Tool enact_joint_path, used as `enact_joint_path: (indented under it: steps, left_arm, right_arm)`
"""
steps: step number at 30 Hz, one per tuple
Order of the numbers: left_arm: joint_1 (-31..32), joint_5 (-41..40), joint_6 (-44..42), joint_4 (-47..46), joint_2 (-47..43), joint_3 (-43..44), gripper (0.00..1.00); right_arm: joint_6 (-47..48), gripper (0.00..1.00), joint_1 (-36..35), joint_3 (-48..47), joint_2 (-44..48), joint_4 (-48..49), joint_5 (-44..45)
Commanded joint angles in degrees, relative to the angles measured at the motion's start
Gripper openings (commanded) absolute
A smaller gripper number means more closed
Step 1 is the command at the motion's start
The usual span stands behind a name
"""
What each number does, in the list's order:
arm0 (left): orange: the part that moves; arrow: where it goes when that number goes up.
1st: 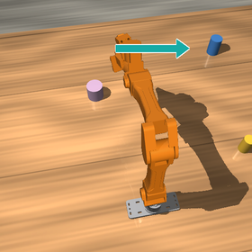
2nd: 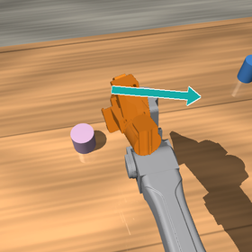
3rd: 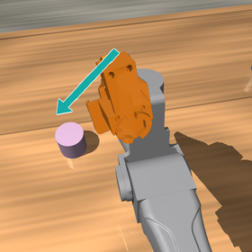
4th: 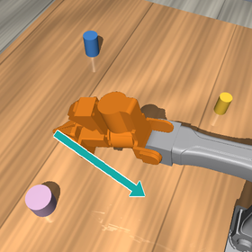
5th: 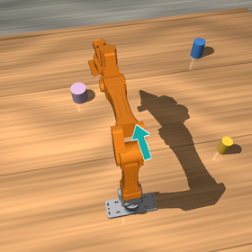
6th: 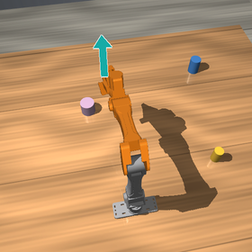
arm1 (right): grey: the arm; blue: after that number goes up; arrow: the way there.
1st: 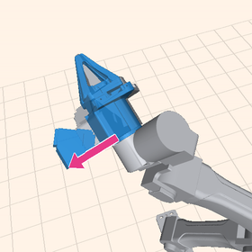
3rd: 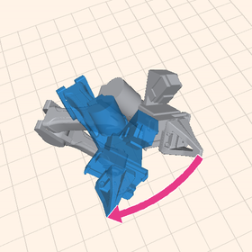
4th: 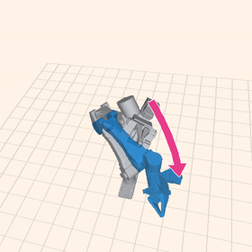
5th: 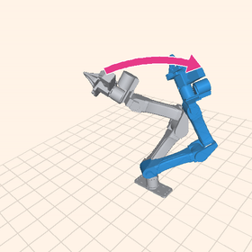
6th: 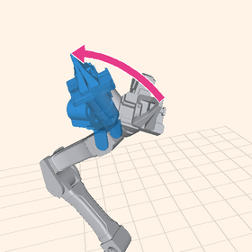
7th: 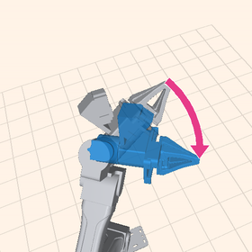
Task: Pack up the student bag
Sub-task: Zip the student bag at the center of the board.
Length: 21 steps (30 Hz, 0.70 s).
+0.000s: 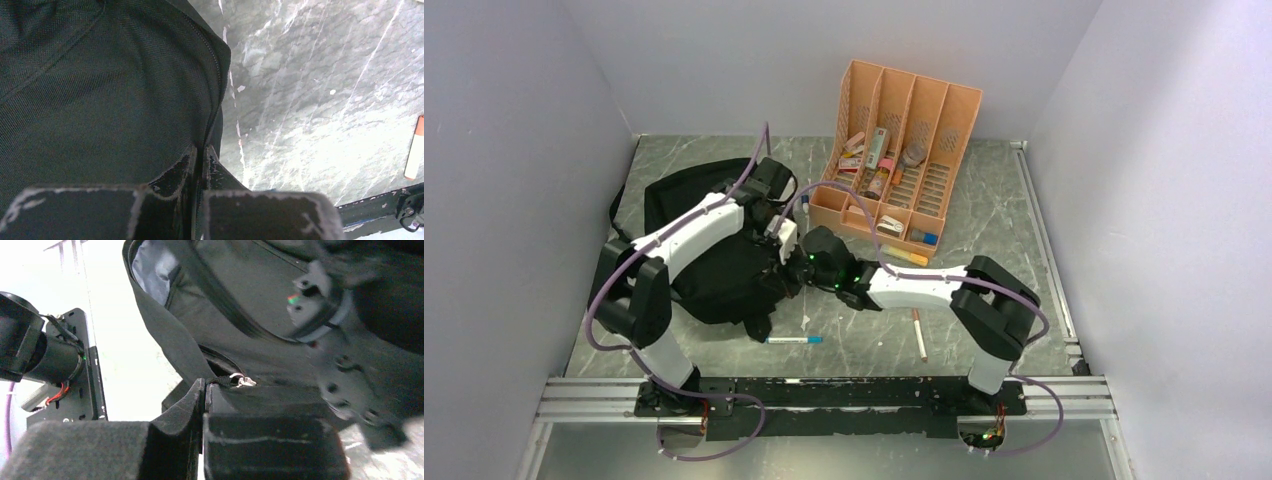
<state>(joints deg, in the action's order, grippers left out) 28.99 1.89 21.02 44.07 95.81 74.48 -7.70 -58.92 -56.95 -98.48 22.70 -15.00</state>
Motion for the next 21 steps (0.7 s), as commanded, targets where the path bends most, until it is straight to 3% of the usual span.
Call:
enact_joint_path:
  steps: [1,18,20,21]
  left_arm:
    - [-1.00,0.59,1.20,-7.41,1.66,3.29,0.05]
    - [-3.77,5.68,2.11,-10.84,-0.18,0.35,0.05]
    - [-4.53,6.22,2.15,-10.85,-0.88,0.04,0.11]
    - [-4.89,6.57,2.12,-10.73,-1.41,-0.17,0.22]
  right_arm:
    - [-3.71,0.00,-4.91,-4.10,-2.17,8.91,-4.53]
    - [-2.44,0.00,-11.87,-6.02,-6.56,17.04,-1.93]
    - [-1.45,0.00,-11.84,-5.39,-5.93,16.45,-0.80]
    - [-1.12,0.00,-11.84,-5.06,-5.60,16.35,-0.24]
